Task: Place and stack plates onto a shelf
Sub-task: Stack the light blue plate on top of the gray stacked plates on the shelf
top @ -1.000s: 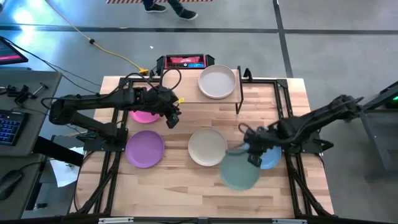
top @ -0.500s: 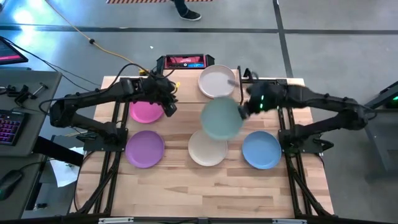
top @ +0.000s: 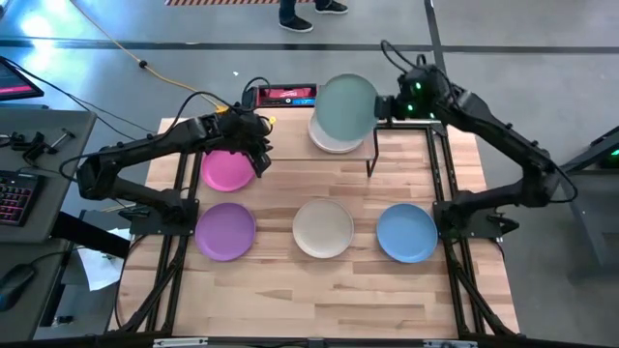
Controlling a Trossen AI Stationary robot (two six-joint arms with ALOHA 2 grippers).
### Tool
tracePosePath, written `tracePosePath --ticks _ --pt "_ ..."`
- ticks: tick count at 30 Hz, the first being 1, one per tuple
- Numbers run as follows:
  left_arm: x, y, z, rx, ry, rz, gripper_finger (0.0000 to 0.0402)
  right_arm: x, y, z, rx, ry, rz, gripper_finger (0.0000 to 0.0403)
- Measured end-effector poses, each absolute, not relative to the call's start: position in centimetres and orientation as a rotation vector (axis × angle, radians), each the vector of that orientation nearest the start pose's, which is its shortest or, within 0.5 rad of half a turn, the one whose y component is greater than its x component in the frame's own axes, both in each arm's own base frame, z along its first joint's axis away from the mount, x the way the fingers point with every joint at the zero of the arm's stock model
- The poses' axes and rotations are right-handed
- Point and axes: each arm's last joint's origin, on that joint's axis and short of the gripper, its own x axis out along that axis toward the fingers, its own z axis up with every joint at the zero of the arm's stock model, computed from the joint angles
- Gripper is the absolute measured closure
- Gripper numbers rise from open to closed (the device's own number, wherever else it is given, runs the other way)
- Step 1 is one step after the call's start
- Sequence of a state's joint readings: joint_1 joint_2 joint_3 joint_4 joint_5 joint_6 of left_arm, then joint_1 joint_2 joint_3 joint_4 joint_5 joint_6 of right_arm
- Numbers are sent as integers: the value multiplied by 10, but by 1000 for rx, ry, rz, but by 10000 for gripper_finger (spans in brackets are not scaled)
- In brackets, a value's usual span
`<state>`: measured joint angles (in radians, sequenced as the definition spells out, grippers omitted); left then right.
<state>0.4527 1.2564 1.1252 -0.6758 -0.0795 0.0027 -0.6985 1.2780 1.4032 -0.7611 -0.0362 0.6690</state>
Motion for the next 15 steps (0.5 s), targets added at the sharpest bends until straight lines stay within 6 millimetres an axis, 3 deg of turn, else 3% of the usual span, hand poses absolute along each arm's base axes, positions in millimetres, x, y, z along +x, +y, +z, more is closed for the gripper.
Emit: tracePosePath --ticks 8,15 --pt "228 117 312 -135 808 505 312 224 -214 375 923 465 -770 403" --pt "228 117 312 -136 808 505 312 236 -229 372 882 715 -752 403"
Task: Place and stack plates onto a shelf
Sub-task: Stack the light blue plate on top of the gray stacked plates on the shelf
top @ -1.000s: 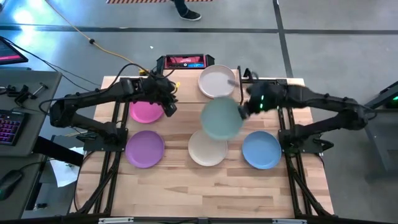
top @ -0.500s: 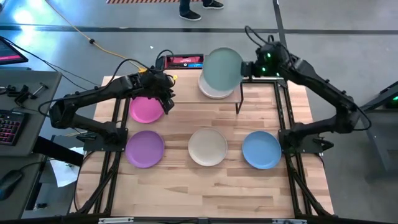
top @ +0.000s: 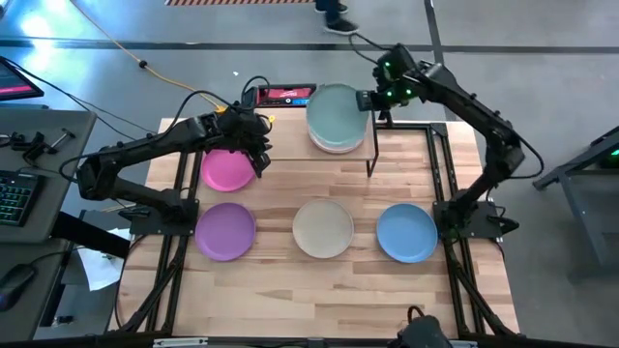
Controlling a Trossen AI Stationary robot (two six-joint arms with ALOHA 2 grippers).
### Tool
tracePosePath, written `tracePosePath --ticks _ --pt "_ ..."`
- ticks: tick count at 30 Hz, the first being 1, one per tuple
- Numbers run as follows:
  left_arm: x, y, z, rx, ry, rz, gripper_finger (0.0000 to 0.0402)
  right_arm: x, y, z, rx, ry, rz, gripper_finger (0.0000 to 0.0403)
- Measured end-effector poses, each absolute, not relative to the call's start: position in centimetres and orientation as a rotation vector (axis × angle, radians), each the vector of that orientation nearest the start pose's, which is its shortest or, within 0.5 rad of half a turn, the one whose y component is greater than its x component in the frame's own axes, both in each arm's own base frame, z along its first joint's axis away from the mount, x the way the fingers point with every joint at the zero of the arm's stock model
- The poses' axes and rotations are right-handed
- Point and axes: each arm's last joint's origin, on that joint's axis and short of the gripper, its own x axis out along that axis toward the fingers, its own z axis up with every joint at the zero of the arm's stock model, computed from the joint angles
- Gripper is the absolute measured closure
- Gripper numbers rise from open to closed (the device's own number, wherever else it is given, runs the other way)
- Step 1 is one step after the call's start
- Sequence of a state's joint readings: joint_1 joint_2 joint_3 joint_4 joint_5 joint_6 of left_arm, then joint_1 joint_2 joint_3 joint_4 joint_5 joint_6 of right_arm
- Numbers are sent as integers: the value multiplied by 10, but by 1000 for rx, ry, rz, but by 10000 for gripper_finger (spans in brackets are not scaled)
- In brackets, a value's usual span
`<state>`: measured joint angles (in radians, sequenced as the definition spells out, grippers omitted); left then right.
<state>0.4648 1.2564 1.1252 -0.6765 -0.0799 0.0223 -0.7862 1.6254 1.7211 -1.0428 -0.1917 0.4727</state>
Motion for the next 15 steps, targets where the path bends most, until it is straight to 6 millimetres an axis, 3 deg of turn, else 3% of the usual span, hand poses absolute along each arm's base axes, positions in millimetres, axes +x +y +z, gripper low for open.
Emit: tracePosePath --ticks 15 --pt "228 117 312 -195 791 542 312 244 -266 344 860 910 -643 403"
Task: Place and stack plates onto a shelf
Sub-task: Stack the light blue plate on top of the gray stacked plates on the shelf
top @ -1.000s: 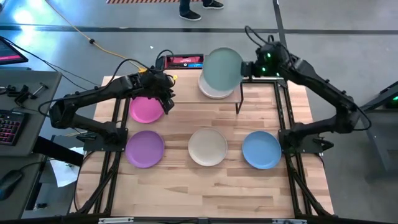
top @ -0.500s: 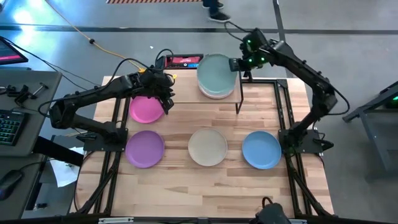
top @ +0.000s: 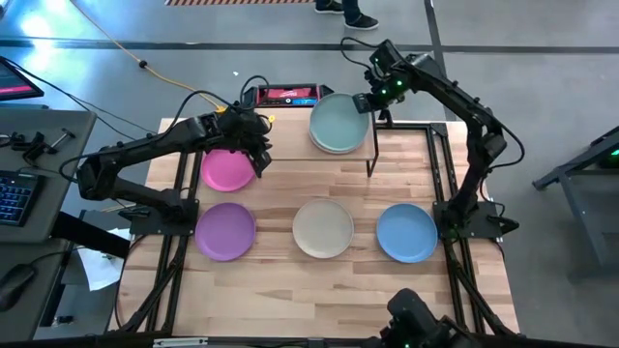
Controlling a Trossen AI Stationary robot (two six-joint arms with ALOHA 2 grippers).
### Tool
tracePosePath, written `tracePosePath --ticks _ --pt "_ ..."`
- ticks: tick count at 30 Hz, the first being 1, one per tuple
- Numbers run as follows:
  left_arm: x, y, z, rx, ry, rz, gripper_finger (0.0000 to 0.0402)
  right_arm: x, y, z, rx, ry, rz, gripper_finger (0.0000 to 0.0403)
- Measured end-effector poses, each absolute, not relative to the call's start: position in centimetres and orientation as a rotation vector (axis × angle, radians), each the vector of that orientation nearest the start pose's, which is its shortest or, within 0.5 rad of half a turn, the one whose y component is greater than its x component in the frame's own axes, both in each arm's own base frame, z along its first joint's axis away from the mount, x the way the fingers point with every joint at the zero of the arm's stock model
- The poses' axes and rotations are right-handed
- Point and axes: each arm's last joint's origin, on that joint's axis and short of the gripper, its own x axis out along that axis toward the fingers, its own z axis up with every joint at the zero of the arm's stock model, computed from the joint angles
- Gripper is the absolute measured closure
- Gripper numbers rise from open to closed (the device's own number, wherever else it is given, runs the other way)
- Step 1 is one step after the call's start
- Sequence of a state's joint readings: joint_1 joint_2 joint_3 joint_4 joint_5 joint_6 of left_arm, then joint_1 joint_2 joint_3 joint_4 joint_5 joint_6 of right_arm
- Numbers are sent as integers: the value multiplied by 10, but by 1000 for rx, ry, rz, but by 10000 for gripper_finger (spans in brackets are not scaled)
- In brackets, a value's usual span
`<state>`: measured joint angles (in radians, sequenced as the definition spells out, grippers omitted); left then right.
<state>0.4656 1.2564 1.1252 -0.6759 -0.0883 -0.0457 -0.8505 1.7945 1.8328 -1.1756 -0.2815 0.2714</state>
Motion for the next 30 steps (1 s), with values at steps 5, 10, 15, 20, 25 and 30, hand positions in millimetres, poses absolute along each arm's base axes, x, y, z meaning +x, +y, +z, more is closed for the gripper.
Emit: tracePosePath --ticks 5,10,15,20,25,30 --pt "226 119 312 -227 782 565 312 242 -268 340 864 938 -627 403" --pt "224 124 312 -258 774 595 312 242 -268 340 858 948 -622 403" --pt "222 128 312 -266 771 611 312 242 -268 338 853 958 -636 403" --pt "221 129 312 -268 771 616 312 244 -269 335 856 962 -630 403" --pt "221 129 312 -268 771 616 312 249 -266 335 846 965 -638 403" --pt "221 129 312 -267 771 616 312 253 -263 335 829 974 -657 403"
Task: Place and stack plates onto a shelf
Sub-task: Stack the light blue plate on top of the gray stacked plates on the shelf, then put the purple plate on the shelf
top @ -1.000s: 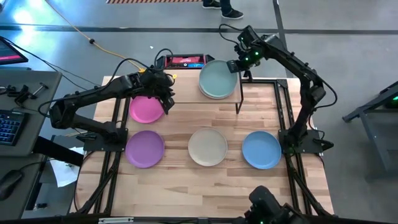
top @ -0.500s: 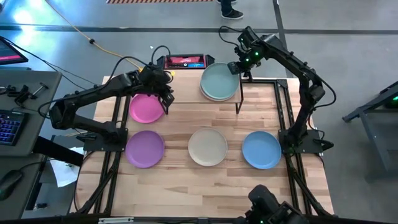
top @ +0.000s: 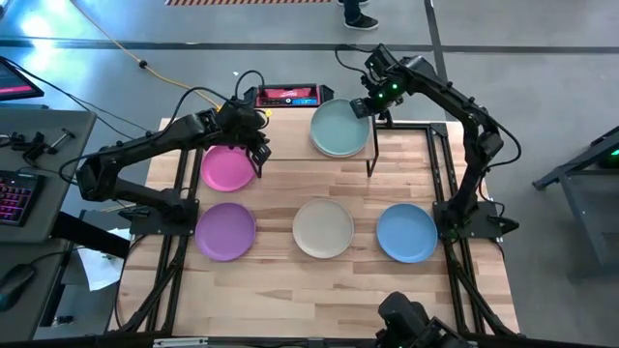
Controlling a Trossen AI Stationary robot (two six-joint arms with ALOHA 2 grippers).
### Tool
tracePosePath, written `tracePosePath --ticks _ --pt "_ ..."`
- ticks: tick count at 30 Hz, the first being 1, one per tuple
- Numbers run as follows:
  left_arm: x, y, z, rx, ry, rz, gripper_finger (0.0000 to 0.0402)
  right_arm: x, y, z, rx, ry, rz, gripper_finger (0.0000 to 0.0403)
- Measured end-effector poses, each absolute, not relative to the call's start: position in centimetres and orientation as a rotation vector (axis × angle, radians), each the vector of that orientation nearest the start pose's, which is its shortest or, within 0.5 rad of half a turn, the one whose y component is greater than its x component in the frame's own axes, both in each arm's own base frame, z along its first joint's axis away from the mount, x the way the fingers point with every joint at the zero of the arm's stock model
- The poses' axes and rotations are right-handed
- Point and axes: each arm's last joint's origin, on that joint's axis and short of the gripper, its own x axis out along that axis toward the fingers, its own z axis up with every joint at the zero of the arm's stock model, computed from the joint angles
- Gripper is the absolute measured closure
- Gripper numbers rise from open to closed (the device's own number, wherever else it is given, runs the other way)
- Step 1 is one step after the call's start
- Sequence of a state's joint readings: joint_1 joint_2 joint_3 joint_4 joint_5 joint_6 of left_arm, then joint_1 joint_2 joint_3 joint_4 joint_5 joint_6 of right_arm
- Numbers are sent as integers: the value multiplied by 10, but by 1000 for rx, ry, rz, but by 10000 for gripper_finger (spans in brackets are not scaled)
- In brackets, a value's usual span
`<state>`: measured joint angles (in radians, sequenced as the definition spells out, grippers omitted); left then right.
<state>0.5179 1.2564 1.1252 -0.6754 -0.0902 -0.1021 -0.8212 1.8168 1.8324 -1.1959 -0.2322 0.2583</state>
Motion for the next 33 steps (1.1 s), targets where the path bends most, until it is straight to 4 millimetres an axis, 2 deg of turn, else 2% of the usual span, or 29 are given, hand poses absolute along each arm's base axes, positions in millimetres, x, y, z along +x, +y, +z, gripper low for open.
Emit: tracePosePath --ticks 5,14,24,30,33 --pt "221 129 312 -267 771 615 312 255 -262 334 804 981 -691 403" --pt "221 129 312 -259 774 611 312 262 -256 335 737 990 -649 401" --pt "221 129 312 -244 779 603 312 268 -251 335 678 1004 -675 329" --pt "221 129 312 -242 780 603 312 269 -254 336 672 980 -675 318" --pt "221 129 312 -237 785 600 312 269 -251 346 672 965 -661 318"
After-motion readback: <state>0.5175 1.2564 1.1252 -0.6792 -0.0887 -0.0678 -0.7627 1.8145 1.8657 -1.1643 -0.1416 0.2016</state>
